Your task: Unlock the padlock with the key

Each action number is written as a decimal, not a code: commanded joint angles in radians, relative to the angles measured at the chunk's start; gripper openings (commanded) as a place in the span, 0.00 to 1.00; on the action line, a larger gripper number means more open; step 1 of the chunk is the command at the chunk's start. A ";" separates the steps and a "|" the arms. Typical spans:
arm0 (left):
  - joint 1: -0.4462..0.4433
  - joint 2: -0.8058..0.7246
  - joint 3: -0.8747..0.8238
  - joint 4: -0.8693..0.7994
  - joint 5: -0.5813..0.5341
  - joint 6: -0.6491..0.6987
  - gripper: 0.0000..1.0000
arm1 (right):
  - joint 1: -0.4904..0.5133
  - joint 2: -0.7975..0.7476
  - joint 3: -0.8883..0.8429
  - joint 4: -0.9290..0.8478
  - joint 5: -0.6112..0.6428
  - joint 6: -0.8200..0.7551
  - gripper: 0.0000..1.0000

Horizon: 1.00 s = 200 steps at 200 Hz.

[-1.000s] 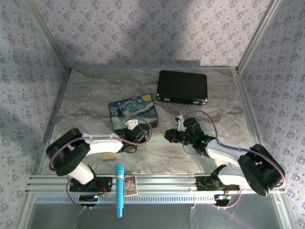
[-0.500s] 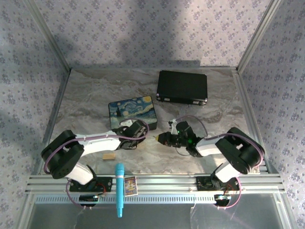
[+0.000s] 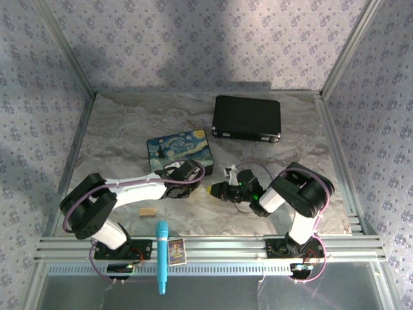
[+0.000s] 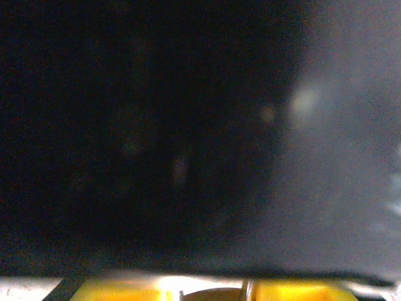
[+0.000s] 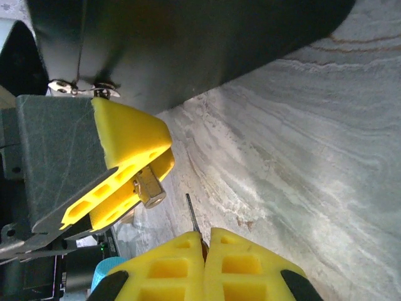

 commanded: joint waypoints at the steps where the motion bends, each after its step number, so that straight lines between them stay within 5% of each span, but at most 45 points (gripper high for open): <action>1: 0.010 0.028 0.030 -0.046 0.010 -0.126 0.12 | 0.008 0.008 -0.015 0.069 -0.024 0.007 0.00; 200: 0.013 0.083 0.056 0.021 0.068 -0.183 0.10 | 0.017 0.110 0.044 0.172 -0.015 0.051 0.00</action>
